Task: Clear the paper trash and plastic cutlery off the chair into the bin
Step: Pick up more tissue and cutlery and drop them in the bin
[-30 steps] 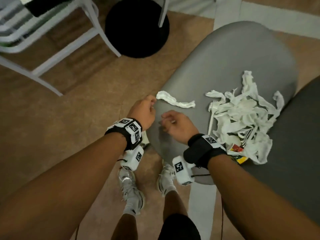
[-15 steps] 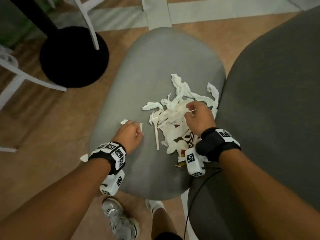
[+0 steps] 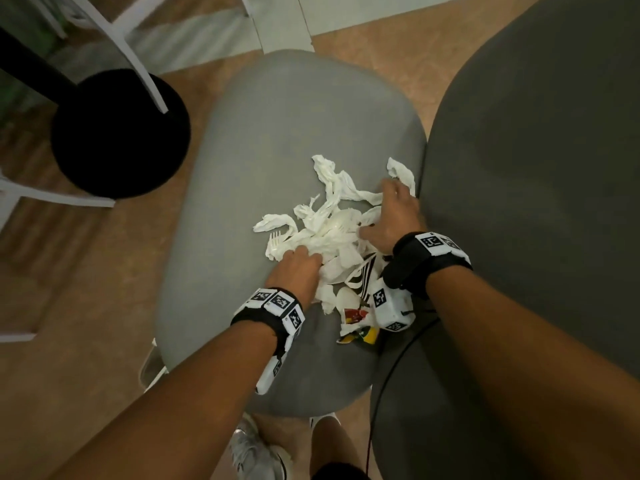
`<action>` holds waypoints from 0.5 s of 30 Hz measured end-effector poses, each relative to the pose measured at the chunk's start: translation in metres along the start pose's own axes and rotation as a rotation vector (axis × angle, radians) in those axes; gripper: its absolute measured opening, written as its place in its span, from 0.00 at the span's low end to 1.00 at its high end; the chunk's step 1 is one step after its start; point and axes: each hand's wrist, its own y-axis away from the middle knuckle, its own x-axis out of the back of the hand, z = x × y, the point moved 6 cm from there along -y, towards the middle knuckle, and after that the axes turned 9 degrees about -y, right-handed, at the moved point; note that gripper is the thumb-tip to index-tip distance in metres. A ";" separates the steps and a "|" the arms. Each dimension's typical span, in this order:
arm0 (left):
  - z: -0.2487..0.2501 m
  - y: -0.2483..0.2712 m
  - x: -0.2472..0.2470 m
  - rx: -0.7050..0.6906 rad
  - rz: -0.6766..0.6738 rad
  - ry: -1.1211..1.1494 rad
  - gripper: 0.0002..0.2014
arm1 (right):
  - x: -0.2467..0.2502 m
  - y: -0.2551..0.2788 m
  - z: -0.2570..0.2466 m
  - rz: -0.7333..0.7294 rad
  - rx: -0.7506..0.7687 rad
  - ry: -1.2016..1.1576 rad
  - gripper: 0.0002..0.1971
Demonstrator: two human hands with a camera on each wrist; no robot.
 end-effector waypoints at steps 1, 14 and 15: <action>-0.006 0.002 0.000 0.013 0.002 0.033 0.12 | -0.002 -0.001 0.002 -0.023 0.002 0.032 0.48; -0.017 0.016 0.025 0.105 0.274 0.487 0.18 | -0.016 0.017 -0.041 -0.039 0.277 0.038 0.10; -0.016 0.017 0.025 0.096 0.264 0.477 0.26 | -0.012 0.021 -0.047 -0.023 0.294 -0.017 0.10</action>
